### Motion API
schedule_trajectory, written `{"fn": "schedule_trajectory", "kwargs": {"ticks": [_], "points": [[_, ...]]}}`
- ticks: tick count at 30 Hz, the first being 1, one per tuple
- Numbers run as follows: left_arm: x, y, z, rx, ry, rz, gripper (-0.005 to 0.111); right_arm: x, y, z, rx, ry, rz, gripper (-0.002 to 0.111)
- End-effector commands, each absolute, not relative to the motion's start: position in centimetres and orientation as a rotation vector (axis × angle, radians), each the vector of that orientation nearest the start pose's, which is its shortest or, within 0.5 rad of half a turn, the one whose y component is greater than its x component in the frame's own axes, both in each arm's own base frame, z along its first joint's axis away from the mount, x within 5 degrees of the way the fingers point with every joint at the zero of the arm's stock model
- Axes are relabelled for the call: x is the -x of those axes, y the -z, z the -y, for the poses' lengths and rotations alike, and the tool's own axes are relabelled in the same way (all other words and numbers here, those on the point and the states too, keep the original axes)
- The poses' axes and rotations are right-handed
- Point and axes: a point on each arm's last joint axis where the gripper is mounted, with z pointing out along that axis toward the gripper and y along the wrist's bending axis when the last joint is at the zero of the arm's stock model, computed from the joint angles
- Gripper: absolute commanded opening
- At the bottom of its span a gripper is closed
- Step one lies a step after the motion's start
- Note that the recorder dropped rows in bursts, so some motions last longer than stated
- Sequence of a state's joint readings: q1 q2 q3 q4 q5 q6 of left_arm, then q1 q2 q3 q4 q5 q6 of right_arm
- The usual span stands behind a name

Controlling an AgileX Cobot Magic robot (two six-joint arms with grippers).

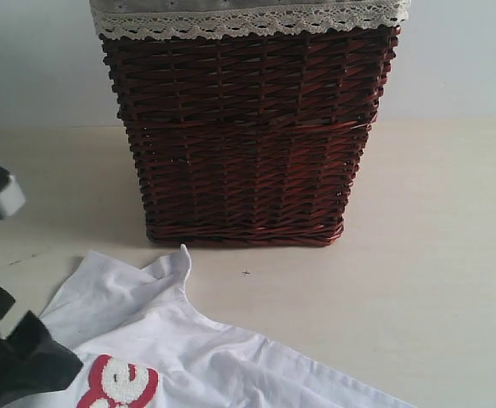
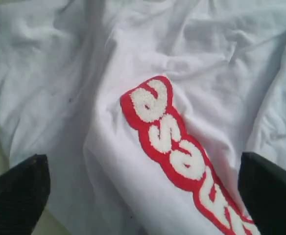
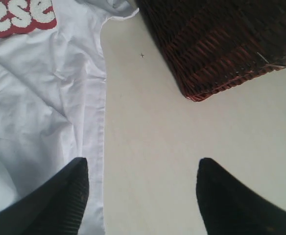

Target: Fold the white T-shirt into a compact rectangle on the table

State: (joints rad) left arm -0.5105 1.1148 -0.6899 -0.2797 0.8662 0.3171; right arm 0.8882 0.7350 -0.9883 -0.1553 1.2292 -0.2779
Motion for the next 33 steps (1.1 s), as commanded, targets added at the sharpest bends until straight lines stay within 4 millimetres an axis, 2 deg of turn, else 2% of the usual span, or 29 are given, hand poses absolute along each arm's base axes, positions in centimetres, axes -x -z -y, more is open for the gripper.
{"fn": "schedule_trajectory", "kwargs": {"ticks": [1,8,12,16,18,20,27,33], "points": [[-17.5,-22.3,12.5,-0.915,0.431,-2.702,0.104,-7.5,-37.8,-7.1,1.329,-0.072,-2.032,0.062],[-20.6,-18.5,13.6,-0.871,0.349,-2.7,0.104,-7.5,-37.8,-7.1,1.324,-0.074,-2.035,0.062],[-21.7,-16.6,14.3,-0.961,0.329,-2.763,0.104,-7.5,-37.8,-7.1,1.313,-0.077,-2.043,0.062],[-23.2,-15.5,15.2,-0.968,0.324,-2.801,0.104,-7.5,-37.8,-7.1,1.315,-0.076,-2.041,0.062],[-24.2,-14.8,15.5,-0.942,0.297,-2.796,0.104,-7.5,-37.8,-7.1,1.315,-0.076,-2.041,0.062],[-25.1,-14.1,15.7,-0.844,0.263,-2.8,0.104,-7.5,-37.8,-7.1,1.315,-0.076,-2.041,0.062],[-26.7,-11.1,15.0,-0.759,0.144,-2.877,0.104,-7.5,-37.8,-7.1,1.315,-0.076,-2.041,0.062],[-28.8,-10.9,12.9,-0.64,0.074,-2.942,0.104,-7.5,-37.8,-7.0,1.314,-0.074,-2.041,0.062]]}}
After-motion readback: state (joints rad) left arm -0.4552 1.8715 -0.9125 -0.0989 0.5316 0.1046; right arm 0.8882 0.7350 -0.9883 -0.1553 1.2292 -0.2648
